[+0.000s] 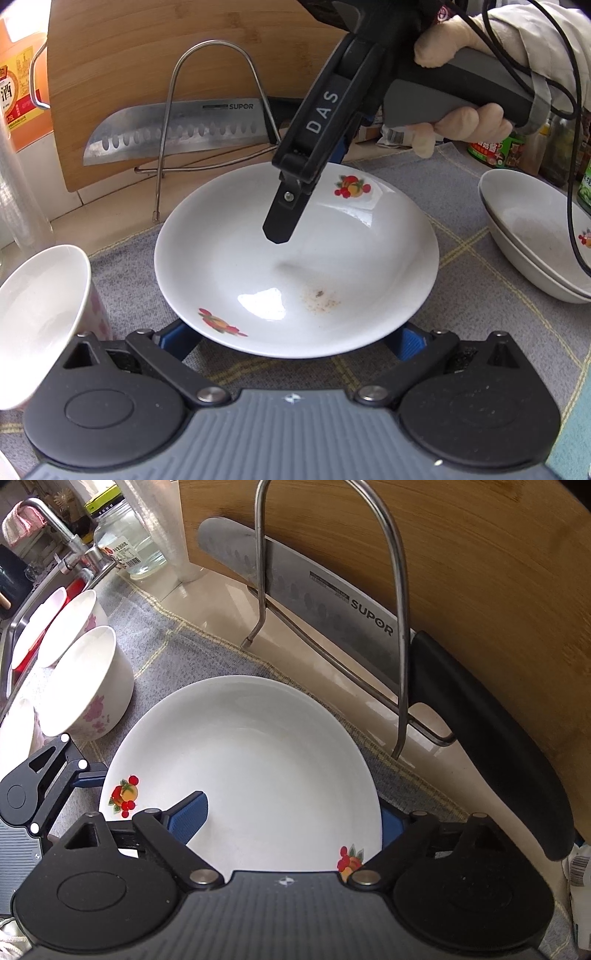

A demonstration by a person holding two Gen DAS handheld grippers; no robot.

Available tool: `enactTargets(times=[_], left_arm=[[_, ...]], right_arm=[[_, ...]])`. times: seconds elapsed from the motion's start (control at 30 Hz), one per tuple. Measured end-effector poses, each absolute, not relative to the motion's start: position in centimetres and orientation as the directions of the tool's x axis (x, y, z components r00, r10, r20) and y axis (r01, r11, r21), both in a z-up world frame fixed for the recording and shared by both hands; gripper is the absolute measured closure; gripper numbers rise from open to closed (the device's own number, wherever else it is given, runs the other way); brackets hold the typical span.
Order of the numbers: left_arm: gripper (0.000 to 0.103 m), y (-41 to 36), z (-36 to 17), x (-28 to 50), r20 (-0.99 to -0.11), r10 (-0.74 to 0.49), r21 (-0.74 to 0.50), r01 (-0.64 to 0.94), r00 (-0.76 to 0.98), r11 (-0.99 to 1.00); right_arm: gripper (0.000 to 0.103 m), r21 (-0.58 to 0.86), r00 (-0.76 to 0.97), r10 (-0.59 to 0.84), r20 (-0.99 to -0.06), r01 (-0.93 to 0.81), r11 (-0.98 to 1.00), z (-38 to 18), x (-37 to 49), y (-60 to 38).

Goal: Organize plates and bowls

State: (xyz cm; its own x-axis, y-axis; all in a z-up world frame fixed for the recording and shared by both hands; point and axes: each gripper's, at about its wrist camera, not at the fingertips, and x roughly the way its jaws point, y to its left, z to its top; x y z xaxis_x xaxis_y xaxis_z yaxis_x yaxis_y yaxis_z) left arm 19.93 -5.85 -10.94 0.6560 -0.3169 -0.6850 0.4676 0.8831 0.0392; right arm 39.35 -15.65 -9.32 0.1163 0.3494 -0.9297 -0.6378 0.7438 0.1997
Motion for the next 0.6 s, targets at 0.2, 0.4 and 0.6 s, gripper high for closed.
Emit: enactTargets(times=[0.2,0.4,0.6], left_arm=[[0.002,-6.2,-10.7,19.8,-0.687,-0.308,0.052,0.468,0.658,0.882],[0.002,-6.1,-10.3,19.7,-0.686,-0.306,0.054,0.466,0.661,0.883],[0.002,-6.2,-9.8,19.2,-0.688,-0.303,0.056,0.464,0.66,0.884]], right_arm=[[0.008,0.21,0.112,0.358,-0.927,-0.636,0.742,-9.1,39.1,-16.0],[0.008,0.216,0.112,0.366,-0.924,-0.637,0.74,-8.7,38.5,-16.1],[0.008,0.209,0.118,0.364,-0.924,-0.642,0.738,-8.5,37.8,-16.0]])
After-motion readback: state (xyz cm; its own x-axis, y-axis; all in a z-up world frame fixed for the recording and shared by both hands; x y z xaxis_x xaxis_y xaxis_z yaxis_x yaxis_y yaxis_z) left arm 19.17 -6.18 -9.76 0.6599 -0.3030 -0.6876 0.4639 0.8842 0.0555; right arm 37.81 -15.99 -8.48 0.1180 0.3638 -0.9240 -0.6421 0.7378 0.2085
